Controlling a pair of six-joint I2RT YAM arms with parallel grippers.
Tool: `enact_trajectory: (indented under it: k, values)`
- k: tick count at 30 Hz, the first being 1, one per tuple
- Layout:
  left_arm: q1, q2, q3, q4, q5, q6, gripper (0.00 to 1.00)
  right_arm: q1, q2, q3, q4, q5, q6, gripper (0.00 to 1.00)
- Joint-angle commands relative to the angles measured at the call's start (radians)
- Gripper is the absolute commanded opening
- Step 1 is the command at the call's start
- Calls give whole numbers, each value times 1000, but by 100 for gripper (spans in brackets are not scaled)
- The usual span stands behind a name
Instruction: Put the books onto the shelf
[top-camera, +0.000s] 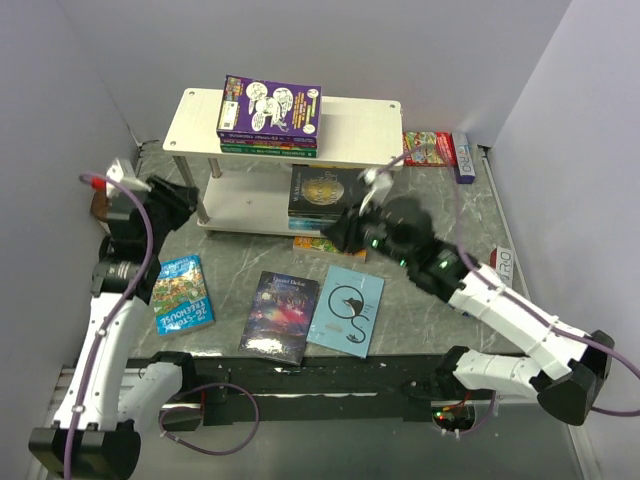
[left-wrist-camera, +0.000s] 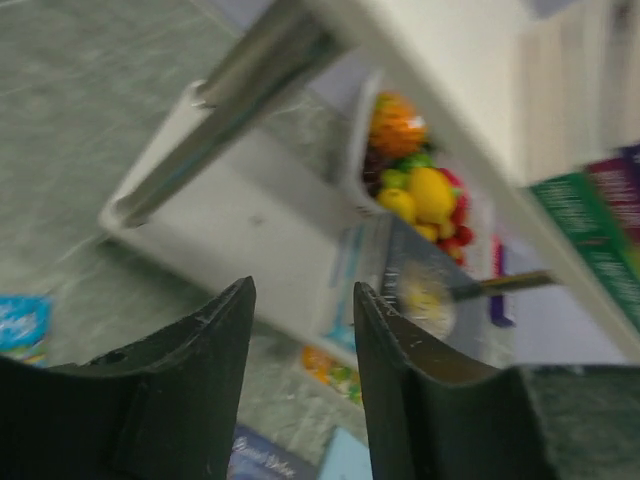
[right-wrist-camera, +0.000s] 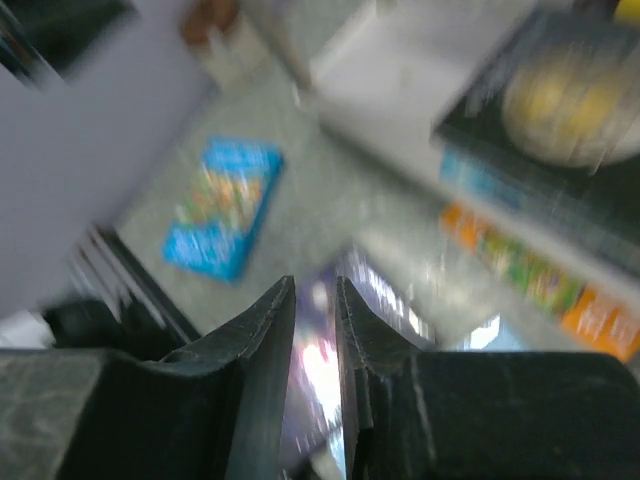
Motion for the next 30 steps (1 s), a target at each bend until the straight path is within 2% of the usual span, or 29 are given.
enact_trajectory:
  k: [1,3,4,5,6,7,9,10,12,13,17,19,21,22,26,30]
  values:
    - [10,-89,-131,-153,-252,-27,55,52,-54,-208,74,73,6,31]
    - [26,-94,-180,-154,-169,-42,61,58,-65,-338,140,59,55,34]
    - [27,-95,-230,-154,-128,-53,66,58,-66,-379,157,59,72,45]
    - [27,-91,-258,-151,-96,-97,67,58,-66,-444,175,31,98,49]
    - [27,-94,-290,-140,-18,-112,67,60,-66,-469,186,25,109,52]
    - [27,-98,-354,-125,12,-126,66,58,-69,-505,183,26,121,61]
    - [27,-112,-427,-54,102,-178,64,58,-94,-533,176,51,133,68]
    - [27,-130,-483,-30,125,-204,63,58,-107,-554,150,81,152,77]
    - [23,-158,-542,27,153,-220,62,55,-165,-579,142,135,166,87]
    - [19,-184,-554,32,147,-228,62,53,-186,-596,133,160,193,99]
    - [18,-227,-623,55,167,-247,72,26,-267,-662,188,189,265,100]
    - [18,-224,-708,105,266,-298,83,0,-285,-715,253,161,328,100]
    - [4,-204,-757,142,308,-310,96,-25,-270,-733,263,82,360,100]
    - [-10,-203,-763,141,303,-301,99,-32,-258,-728,258,68,376,99]
    - [-108,-244,-771,125,256,-290,96,-33,-220,-722,196,51,419,100]
    - [-174,-272,-780,173,250,-295,96,-95,-268,-778,111,123,506,99]
